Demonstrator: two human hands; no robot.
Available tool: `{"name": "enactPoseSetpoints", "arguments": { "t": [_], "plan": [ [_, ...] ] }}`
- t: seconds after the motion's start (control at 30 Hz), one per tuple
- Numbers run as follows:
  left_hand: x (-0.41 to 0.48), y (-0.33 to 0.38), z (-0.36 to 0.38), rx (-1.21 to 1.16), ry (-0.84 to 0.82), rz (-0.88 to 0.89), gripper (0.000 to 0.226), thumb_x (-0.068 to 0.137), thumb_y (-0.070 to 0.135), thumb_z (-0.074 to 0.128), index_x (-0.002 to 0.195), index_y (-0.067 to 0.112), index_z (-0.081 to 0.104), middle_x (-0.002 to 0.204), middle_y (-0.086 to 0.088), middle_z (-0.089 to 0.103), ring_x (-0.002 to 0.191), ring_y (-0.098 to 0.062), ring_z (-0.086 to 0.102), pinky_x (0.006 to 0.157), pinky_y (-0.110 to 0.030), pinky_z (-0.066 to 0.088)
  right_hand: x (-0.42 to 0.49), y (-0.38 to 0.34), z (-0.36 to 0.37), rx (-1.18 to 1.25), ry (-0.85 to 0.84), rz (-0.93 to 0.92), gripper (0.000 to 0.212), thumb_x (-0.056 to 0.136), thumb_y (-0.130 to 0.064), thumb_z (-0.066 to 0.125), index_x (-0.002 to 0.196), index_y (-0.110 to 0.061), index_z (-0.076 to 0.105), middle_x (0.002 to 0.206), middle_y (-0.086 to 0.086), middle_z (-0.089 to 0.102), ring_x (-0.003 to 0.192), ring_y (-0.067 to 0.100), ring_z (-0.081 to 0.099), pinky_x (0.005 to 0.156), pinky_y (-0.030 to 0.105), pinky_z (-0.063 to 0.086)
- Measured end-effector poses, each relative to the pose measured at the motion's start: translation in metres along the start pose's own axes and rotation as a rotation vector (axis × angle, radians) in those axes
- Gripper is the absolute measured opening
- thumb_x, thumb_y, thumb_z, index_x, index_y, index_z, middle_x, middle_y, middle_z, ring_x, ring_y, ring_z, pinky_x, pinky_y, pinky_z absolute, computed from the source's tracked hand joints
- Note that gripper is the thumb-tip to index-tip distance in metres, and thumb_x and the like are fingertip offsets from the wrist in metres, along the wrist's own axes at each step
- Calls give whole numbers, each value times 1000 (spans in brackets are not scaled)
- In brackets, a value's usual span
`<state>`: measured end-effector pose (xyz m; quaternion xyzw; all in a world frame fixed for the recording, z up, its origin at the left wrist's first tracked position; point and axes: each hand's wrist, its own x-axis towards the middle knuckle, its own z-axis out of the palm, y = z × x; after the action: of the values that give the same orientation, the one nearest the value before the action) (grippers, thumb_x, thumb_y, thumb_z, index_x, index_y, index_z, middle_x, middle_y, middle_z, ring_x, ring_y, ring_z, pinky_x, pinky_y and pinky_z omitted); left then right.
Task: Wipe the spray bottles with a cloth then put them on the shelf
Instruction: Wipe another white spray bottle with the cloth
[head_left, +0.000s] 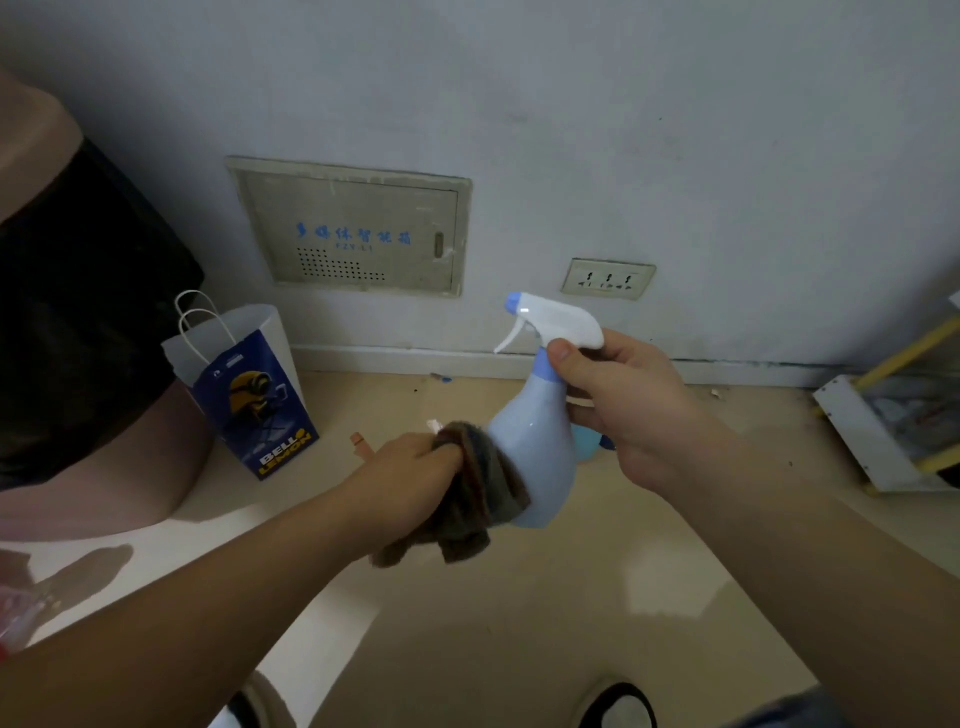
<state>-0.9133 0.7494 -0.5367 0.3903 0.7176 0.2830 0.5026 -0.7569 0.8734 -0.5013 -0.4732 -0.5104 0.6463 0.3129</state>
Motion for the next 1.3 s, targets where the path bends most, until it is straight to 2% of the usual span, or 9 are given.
{"name": "enactPoseSetpoints", "arguments": {
  "t": [0.13, 0.3, 0.47, 0.67, 0.73, 0.87, 0.97, 1.07, 1.3],
  "plan": [
    [-1, 3, 1, -198, 73, -116, 25, 105, 25, 48, 86, 17, 61, 92, -10, 66, 83, -22, 63, 76, -32, 50, 3, -1, -5, -5, 61, 42, 17, 101, -19, 67, 116, -14, 72, 104, 4, 77, 90, 19, 75, 70, 25, 64],
    [6, 18, 2, -507, 151, -65, 33, 91, 40, 57, 108, 18, 73, 113, -15, 74, 110, -35, 67, 103, -50, 48, 3, -1, -2, 28, 2, 97, 20, 101, -24, 67, 114, -9, 73, 97, 7, 77, 76, 19, 75, 62, 29, 62],
    [15, 13, 6, -579, 153, -177, 27, 101, 39, 49, 94, 19, 66, 91, -9, 66, 86, -26, 59, 81, -36, 41, -1, 3, 3, -73, 10, 9, 25, 94, -28, 77, 107, -6, 73, 89, 4, 78, 67, 12, 75, 55, 25, 58],
    [13, 10, 5, -498, 187, -173, 24, 100, 27, 49, 85, 13, 61, 86, -15, 63, 80, -28, 58, 80, -38, 42, -4, 0, 3, -172, 59, -68, 25, 88, -26, 83, 95, -7, 69, 94, 12, 78, 77, 18, 77, 61, 38, 66],
    [13, 11, 6, -413, 211, -26, 19, 101, 22, 48, 90, 15, 62, 89, -10, 63, 87, -24, 57, 79, -34, 43, -4, -2, 4, -176, 69, -77, 25, 88, -26, 83, 94, -7, 69, 96, 15, 78, 81, 23, 77, 65, 43, 66],
    [-4, 23, 19, -101, 167, 474, 34, 103, 18, 46, 119, 45, 58, 108, 25, 67, 104, 12, 60, 88, -11, 48, -5, 4, 11, -203, 58, -117, 24, 87, -28, 84, 90, -11, 67, 89, 10, 75, 72, 17, 74, 53, 26, 58],
    [0, 14, 31, 77, 238, 571, 43, 101, 20, 46, 138, 43, 50, 117, 17, 66, 108, 2, 62, 93, -22, 53, -2, 14, 14, -320, 127, -155, 29, 83, -36, 86, 85, -16, 66, 84, 7, 72, 77, 22, 73, 59, 34, 61],
    [5, 2, 33, 229, 237, 518, 25, 92, 34, 47, 115, 34, 57, 103, 13, 64, 93, -5, 63, 85, -44, 56, -1, 21, 16, -304, 169, -125, 31, 82, -36, 87, 81, -17, 62, 82, 6, 69, 83, 28, 73, 72, 50, 65],
    [1, 13, 29, 83, 353, 464, 21, 88, 41, 57, 107, 32, 58, 97, 10, 70, 88, -10, 68, 77, -48, 59, -27, 15, 40, -415, 153, -187, 28, 85, -39, 83, 91, -22, 62, 87, -6, 69, 79, 6, 67, 64, 24, 50]
  ]
}}
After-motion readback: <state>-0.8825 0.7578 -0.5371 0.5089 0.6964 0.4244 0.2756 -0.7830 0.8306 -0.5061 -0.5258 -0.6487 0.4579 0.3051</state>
